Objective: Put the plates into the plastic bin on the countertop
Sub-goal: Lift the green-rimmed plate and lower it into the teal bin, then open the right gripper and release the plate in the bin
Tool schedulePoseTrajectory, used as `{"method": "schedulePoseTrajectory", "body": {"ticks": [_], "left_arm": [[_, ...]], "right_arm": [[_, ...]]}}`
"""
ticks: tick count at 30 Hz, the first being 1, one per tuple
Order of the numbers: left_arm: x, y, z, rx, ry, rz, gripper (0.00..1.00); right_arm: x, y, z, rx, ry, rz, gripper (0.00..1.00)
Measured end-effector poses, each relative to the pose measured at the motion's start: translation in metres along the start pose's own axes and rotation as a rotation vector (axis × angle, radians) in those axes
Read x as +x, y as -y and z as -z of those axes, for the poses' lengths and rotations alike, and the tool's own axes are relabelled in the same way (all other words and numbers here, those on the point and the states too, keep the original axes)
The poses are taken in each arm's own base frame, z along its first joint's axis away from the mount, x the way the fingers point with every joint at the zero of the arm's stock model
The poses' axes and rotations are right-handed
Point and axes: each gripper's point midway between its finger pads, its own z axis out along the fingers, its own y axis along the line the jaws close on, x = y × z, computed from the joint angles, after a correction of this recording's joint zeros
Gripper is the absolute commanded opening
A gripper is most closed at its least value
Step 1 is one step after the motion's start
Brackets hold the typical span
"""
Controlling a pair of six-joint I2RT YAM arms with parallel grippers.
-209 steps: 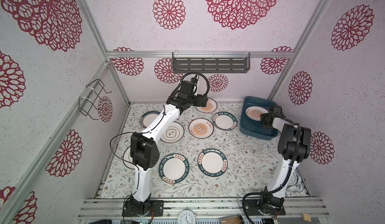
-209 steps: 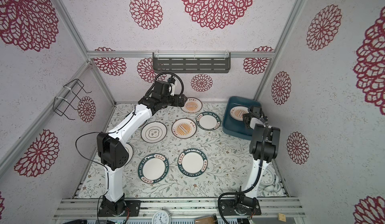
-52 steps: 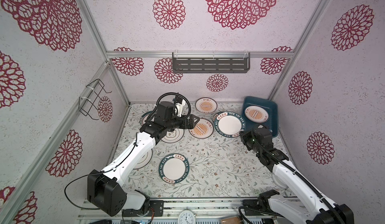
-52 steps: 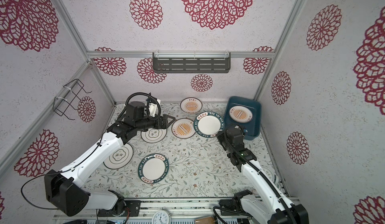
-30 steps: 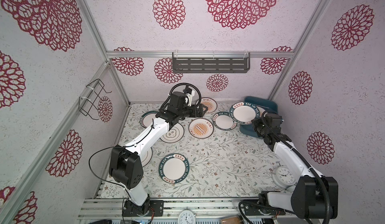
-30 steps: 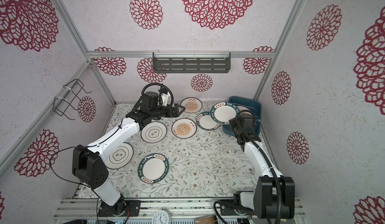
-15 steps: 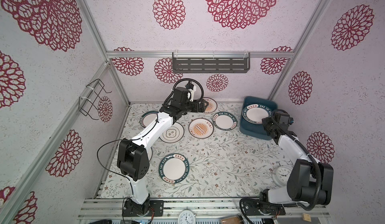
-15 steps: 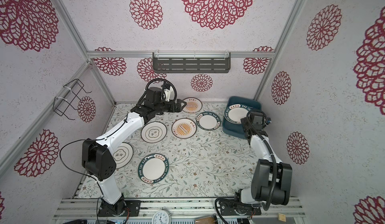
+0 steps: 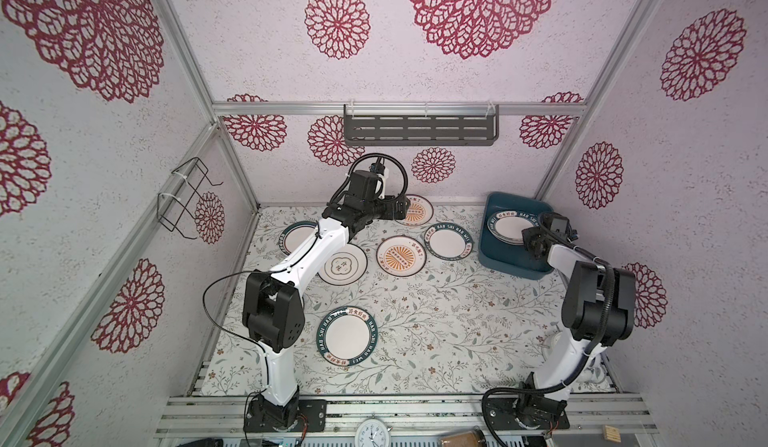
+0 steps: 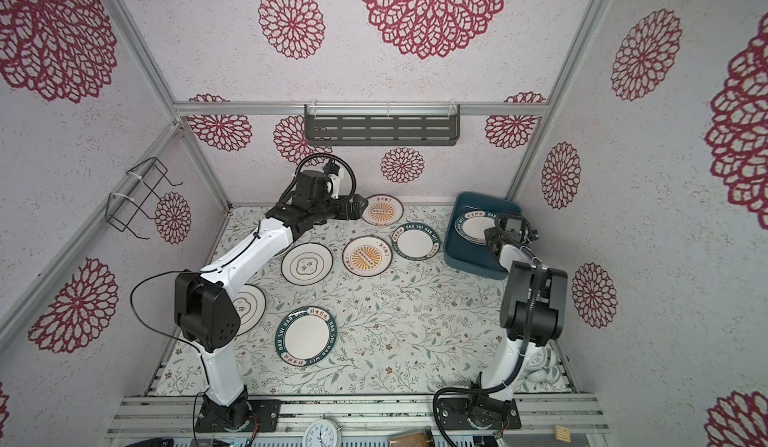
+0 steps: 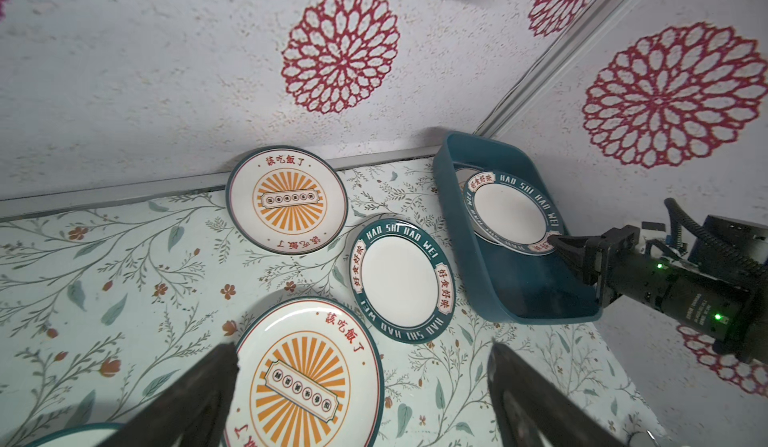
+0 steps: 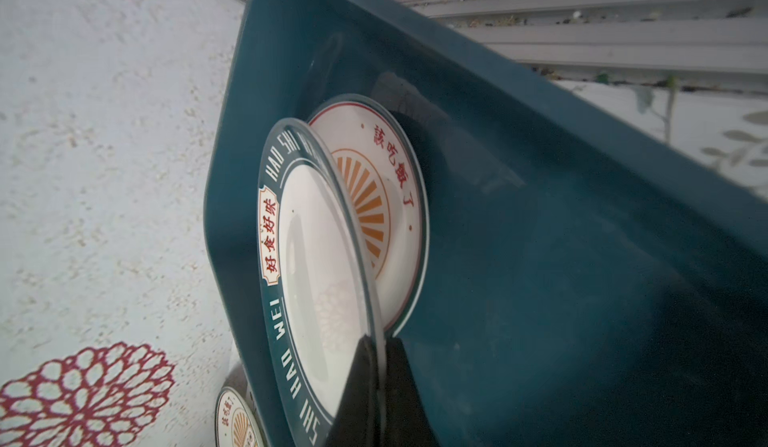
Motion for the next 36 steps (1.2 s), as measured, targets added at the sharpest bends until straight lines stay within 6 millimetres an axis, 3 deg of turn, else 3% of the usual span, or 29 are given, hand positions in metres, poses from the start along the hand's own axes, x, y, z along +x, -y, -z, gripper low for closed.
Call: {"method": "schedulePoseTrajectory", "body": {"ticks": [13,18,23,28,36], "left_arm": [[-0.005,-0.023,0.0,-0.125,0.034,0.0,0.97],[-0.006,-0.026,0.0,-0.141,0.039,0.0,0.97],[-0.005,-0.027,-0.002,-0.142,0.036,0.0,0.97],[-0.003,-0.027,-0.004,-0.143,0.03,0.0,0.97],[0.002,-0.029,-0.006,-0.144,0.026,0.005,0.97]], "right_arm": [[-0.001,0.003,-0.052,0.028,-0.029,-0.021,0.0],[-0.003,0.001,-0.052,0.031,-0.028,-0.021,0.16],[-0.008,-0.01,-0.049,0.025,-0.023,-0.012,0.44],[-0.008,-0.007,-0.047,0.052,-0.028,0.006,0.64],[-0.004,0.001,-0.043,0.108,-0.056,0.054,0.73]]}}
